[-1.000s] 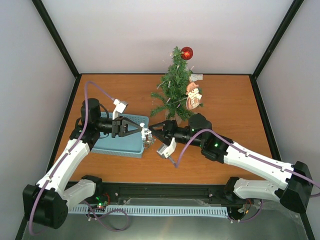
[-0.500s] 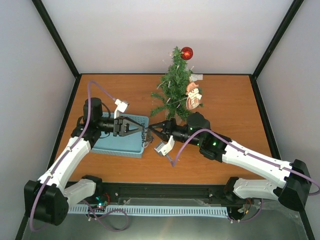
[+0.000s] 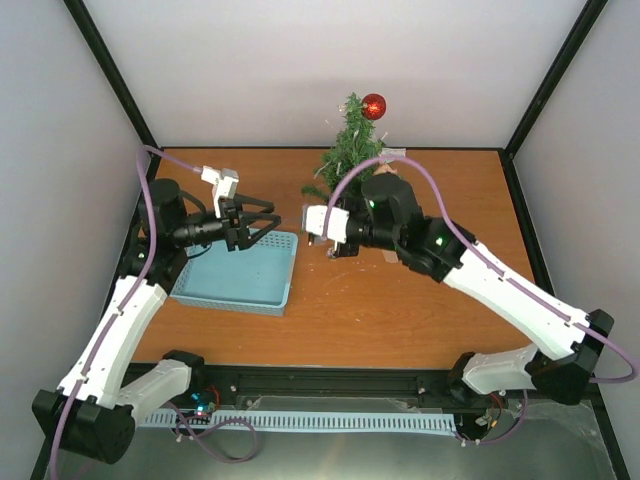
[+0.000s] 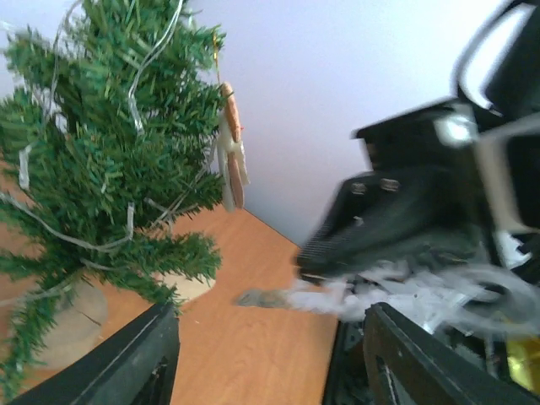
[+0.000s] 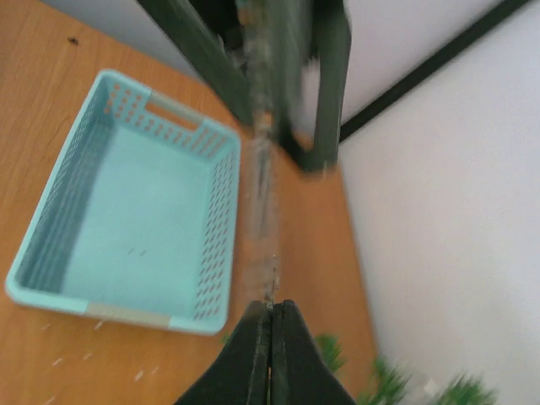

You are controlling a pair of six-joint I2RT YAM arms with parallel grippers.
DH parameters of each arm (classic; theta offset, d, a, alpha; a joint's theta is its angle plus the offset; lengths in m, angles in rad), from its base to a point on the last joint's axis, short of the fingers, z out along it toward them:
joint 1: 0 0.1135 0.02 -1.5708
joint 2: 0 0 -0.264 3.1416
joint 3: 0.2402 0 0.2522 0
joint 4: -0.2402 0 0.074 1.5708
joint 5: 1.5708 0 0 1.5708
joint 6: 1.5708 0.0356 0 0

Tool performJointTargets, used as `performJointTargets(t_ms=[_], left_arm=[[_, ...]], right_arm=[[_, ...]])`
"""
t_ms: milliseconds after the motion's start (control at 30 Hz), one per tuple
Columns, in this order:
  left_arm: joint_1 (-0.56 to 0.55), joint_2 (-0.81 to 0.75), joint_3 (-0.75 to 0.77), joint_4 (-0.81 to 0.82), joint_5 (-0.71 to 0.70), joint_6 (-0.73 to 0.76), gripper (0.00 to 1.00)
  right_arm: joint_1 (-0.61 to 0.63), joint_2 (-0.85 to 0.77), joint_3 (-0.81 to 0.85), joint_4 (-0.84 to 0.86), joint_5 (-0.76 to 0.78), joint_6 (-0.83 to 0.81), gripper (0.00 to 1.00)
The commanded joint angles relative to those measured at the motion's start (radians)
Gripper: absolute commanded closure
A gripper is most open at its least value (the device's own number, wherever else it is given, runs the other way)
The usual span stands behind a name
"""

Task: Decorate the small christmas tree
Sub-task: Place the decoration item on the Christmas tree.

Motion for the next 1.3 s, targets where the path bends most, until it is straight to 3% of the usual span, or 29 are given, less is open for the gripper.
performJointTargets(t_ms=[0, 167, 300, 433, 567, 1033, 1200, 1267], left_arm=[[-0.007, -0.05, 0.026, 0.039, -0.05, 0.182, 0.42], [-0.007, -0.104, -0.024, 0.06, 0.021, 0.305, 0.41], [-0.007, -0.098, -0.029, 0.046, 0.118, 0.367, 0.39], [-0.007, -0.049, -0.033, 0.027, 0.217, 0.393, 0.47], [-0.007, 0.002, -0.031, -0.009, 0.219, 0.409, 0.61], [-0.04, 0.03, -0.063, 0.06, 0.259, 0.353, 0.62], [-0.042, 0.032, -0.107, 0.19, 0.257, 0.232, 0.9], [-0.041, 0.02, -0.124, 0.238, 0.247, 0.188, 0.96]], right_arm=[[-0.106, 0.074, 0.095, -0.366, -0.133, 0.282, 0.97], [-0.155, 0.087, 0.118, -0.431, -0.313, 0.327, 0.97], [-0.16, 0.126, 0.147, -0.481, -0.37, 0.337, 0.97], [-0.16, 0.156, 0.164, -0.484, -0.388, 0.364, 0.97], [-0.159, 0.183, 0.185, -0.501, -0.403, 0.363, 0.97], [-0.16, 0.2, 0.204, -0.485, -0.454, 0.385, 0.97], [-0.16, 0.199, 0.206, -0.492, -0.445, 0.394, 0.97], [-0.16, 0.19, 0.198, -0.485, -0.437, 0.402, 0.96]])
